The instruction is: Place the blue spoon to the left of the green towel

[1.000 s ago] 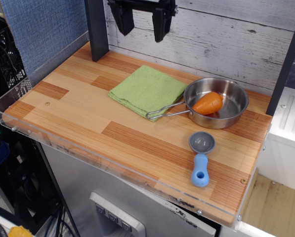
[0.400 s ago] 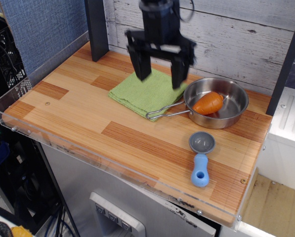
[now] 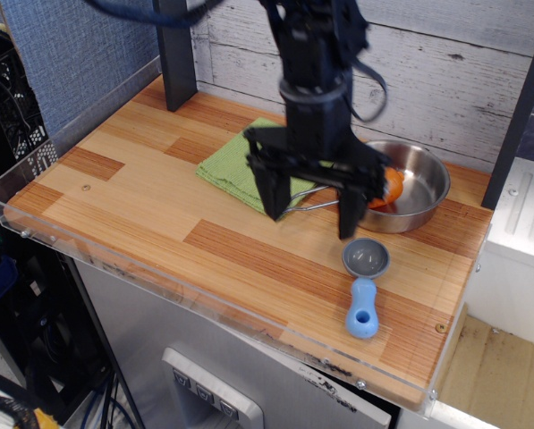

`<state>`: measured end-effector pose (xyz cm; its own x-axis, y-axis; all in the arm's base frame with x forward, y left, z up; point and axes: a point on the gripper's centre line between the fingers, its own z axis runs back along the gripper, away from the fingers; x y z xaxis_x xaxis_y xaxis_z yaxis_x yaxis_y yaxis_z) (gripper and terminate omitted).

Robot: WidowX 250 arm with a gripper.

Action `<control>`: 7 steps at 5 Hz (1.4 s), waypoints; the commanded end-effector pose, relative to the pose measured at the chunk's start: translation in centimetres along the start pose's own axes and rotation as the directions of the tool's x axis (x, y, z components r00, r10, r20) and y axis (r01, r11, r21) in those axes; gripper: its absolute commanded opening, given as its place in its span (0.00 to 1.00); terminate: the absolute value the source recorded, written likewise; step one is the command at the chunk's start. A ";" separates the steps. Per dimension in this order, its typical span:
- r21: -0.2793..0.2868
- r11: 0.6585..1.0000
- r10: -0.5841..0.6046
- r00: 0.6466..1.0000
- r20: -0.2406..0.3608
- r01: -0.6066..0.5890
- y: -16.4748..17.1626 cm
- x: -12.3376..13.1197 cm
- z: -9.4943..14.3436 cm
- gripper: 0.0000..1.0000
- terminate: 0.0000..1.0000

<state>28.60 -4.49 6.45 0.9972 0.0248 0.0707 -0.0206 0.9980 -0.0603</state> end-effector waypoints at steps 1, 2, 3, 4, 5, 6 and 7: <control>-0.010 1.000 -0.008 1.000 0.004 0.008 -2.6 0.2 -1.4 1.00 0.00; -0.012 0.999 -0.047 0.999 -0.027 0.047 -4.1 0.1 -2.3 1.00 0.00; -0.020 0.995 -0.097 0.994 -0.058 0.096 -5.5 -0.4 -3.6 1.00 0.00; -0.011 0.993 -0.116 0.989 -0.090 0.115 -6.0 -0.8 -4.7 1.00 0.00; 0.000 0.997 -0.075 0.988 -0.134 0.076 -5.7 -1.3 -6.1 1.00 0.00; 0.016 0.997 -0.071 0.986 -0.154 0.074 -5.4 -1.5 -6.9 0.00 0.00; 0.024 0.995 -0.090 0.986 -0.139 0.094 -5.6 -1.5 -6.6 0.00 0.00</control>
<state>27.93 -10.22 0.32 0.9960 -0.0617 -0.0648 0.0597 0.9977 -0.0321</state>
